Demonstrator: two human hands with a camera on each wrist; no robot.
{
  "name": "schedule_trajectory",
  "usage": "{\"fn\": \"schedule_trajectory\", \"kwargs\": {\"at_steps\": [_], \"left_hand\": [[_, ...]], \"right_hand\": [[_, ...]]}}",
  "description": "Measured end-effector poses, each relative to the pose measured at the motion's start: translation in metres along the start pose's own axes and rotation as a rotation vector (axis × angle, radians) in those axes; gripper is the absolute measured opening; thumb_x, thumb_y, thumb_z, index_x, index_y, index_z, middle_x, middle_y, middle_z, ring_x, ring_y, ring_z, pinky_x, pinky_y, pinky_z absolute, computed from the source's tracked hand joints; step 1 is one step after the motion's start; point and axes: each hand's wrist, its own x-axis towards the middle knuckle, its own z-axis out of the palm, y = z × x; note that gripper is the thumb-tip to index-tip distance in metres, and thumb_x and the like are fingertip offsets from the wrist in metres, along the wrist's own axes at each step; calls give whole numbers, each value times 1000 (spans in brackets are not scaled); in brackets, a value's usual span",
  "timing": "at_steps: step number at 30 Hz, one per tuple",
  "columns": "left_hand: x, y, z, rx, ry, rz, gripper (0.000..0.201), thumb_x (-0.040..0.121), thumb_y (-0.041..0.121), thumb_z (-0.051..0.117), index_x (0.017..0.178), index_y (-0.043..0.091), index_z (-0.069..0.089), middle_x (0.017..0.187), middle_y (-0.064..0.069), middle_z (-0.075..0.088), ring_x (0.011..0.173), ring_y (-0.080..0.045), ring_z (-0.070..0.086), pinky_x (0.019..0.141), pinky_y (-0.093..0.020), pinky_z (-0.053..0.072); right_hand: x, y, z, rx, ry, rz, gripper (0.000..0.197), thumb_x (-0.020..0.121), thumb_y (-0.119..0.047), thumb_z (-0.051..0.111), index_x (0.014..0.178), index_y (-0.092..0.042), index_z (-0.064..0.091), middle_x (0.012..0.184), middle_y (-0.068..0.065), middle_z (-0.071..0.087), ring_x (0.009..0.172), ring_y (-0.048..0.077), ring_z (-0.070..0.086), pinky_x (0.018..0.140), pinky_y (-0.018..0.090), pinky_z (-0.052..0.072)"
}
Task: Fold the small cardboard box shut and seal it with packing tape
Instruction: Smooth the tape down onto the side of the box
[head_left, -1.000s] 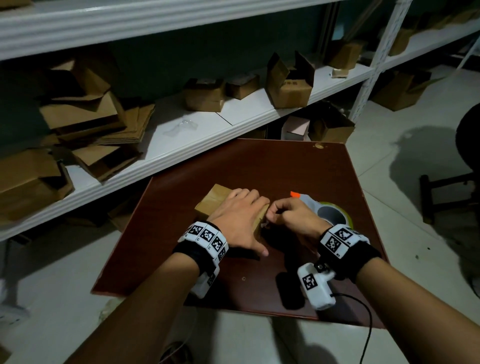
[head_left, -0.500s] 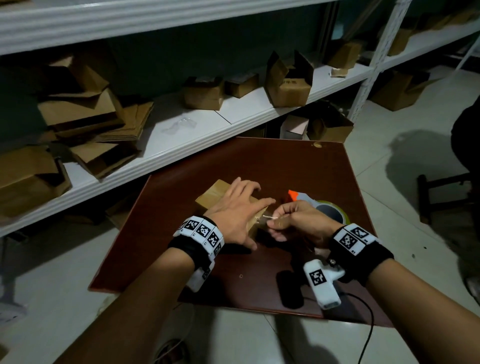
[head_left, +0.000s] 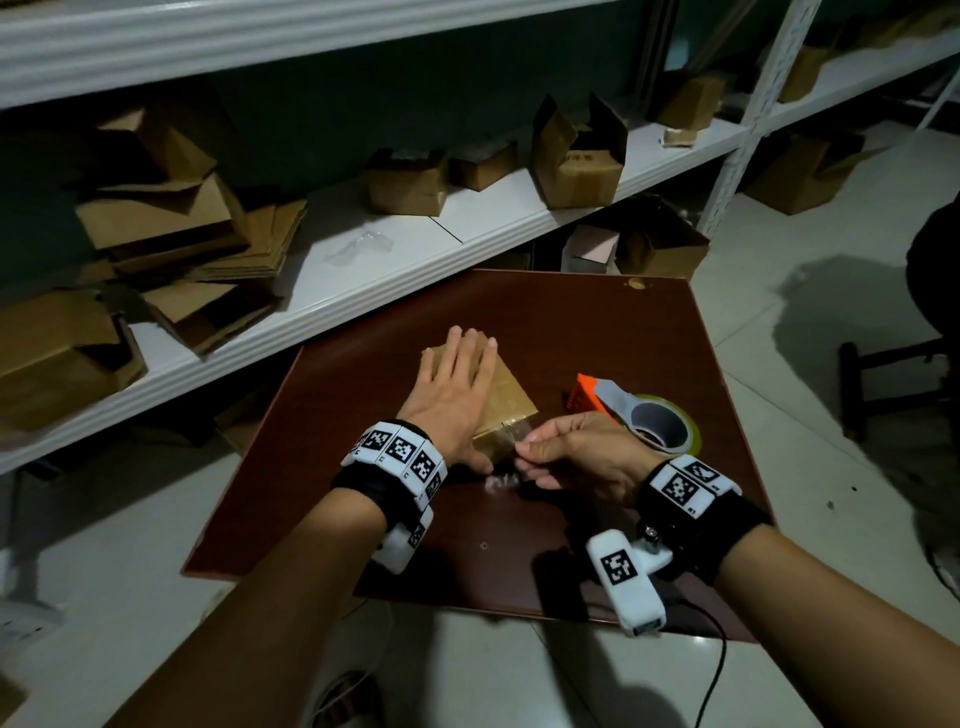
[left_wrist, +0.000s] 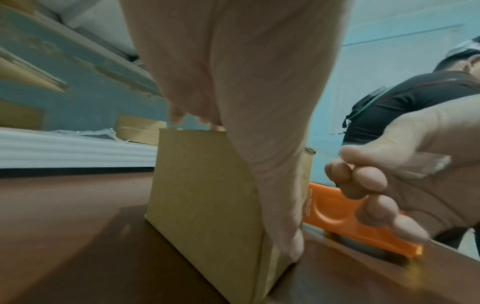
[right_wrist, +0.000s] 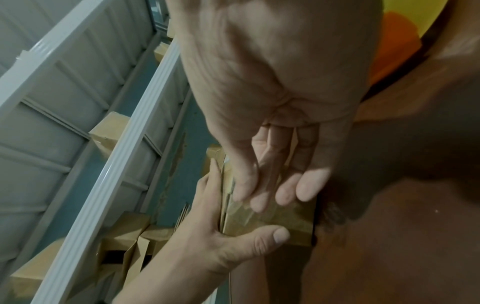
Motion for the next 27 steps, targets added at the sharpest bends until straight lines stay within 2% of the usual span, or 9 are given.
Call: {"fn": "schedule_trajectory", "kwargs": {"at_steps": [2,6,10,14,21,25,27], "left_hand": [[1,-1,-1,-39,-36,-28,156,68,66,86,163,14,-27,169,-21,-32,157,-43,-26,130,-62,7],[1,-8,0,-166,-38,-21,150,69,56,91,163,38,-24,166,-16,-41,158,-40,-26,128,-61,15],[1,-11,4,-233,-20,-6,149,70,49,93,163,41,-23,169,-11,-35,158,-36,-28,123,-55,35],[5,-12,8,-268,7,3,149,71,42,95,162,44,-23,168,-7,-39,156,-33,-33,119,-51,43],[7,-13,12,-281,19,9,148,72,41,94,161,46,-25,166,-6,-43,154,-31,-37,118,-50,42],[8,-14,12,-296,24,9,148,71,42,94,161,46,-23,167,-5,-42,154,-30,-37,121,-51,39],[7,-13,12,-300,20,7,148,71,42,94,161,46,-23,167,-5,-42,154,-30,-37,121,-52,38]], "right_hand": [[0,-1,4,-6,10,-12,10,82,-6,84,84,-6,74,86,16,78,70,16,70,60,23,59],[-1,1,13,-16,31,-19,10,82,-7,84,80,-8,74,87,16,78,73,18,69,66,25,57],[-2,2,15,1,30,-15,11,81,-8,85,83,-5,74,85,15,78,68,15,69,61,22,58],[-2,4,14,20,40,-5,14,81,-9,85,90,-1,76,87,15,78,67,13,70,60,21,59],[-1,5,13,-9,60,-23,20,81,-12,86,93,2,78,91,18,80,71,16,70,72,27,60],[0,5,15,-9,77,-2,12,80,-12,86,80,-1,80,77,18,77,60,17,67,59,24,57],[1,5,16,-10,73,11,13,80,-13,87,79,-1,80,75,18,76,57,17,64,58,24,54]]}}
